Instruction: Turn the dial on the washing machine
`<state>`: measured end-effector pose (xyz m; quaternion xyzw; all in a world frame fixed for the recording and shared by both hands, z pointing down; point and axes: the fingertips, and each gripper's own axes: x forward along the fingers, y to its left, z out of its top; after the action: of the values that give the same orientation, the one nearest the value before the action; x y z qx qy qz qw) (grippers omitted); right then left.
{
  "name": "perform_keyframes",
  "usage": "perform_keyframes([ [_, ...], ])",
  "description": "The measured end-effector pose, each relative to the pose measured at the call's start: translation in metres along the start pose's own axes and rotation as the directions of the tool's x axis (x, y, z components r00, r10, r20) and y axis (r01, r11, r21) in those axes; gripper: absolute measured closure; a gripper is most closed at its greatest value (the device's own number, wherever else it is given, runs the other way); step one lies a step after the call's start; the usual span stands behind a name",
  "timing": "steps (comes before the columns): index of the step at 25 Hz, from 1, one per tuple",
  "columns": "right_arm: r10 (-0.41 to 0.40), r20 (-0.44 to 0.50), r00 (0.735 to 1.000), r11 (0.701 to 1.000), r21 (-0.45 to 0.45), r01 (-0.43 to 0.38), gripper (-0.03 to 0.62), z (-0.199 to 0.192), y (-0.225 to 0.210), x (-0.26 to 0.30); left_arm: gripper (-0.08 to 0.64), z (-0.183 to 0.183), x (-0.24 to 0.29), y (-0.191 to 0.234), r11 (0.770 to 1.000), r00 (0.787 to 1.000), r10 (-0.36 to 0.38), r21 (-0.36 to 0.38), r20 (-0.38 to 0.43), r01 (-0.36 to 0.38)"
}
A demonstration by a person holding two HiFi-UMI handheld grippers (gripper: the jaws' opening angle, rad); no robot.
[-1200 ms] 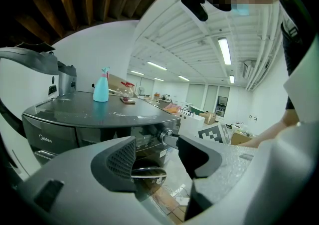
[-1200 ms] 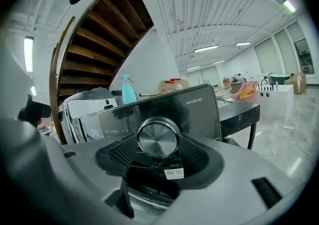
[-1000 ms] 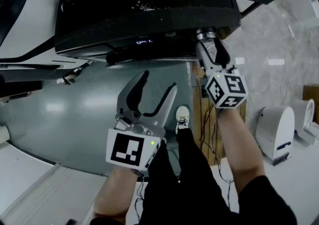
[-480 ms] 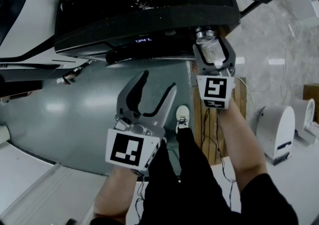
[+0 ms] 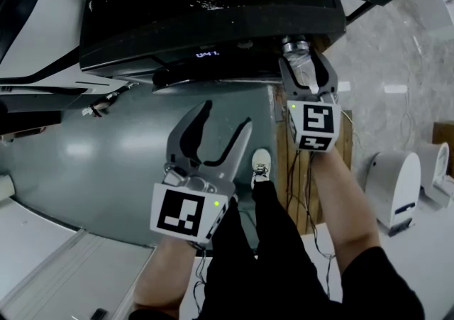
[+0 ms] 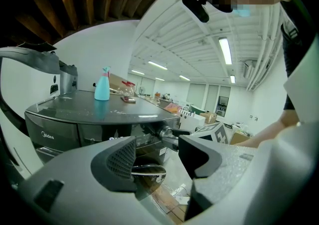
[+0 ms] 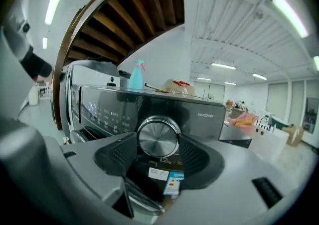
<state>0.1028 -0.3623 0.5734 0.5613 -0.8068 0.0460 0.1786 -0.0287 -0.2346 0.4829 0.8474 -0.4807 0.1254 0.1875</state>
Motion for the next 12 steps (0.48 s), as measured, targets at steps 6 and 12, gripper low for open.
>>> perform_keyframes([
  [6,0.082,0.060,0.995,0.938,0.334,-0.097,0.328,-0.0034,-0.0056,0.0006,0.310,-0.0026,0.0008,-0.0040,1.000,1.000,-0.005,-0.003,0.000,0.005],
  [12,0.081,0.064,0.995,0.942,0.322,-0.098,0.325,-0.0037,-0.0060,0.0008,0.310,-0.0029,0.0015,-0.0061,1.000,1.000,-0.008,-0.006,0.001,0.008],
])
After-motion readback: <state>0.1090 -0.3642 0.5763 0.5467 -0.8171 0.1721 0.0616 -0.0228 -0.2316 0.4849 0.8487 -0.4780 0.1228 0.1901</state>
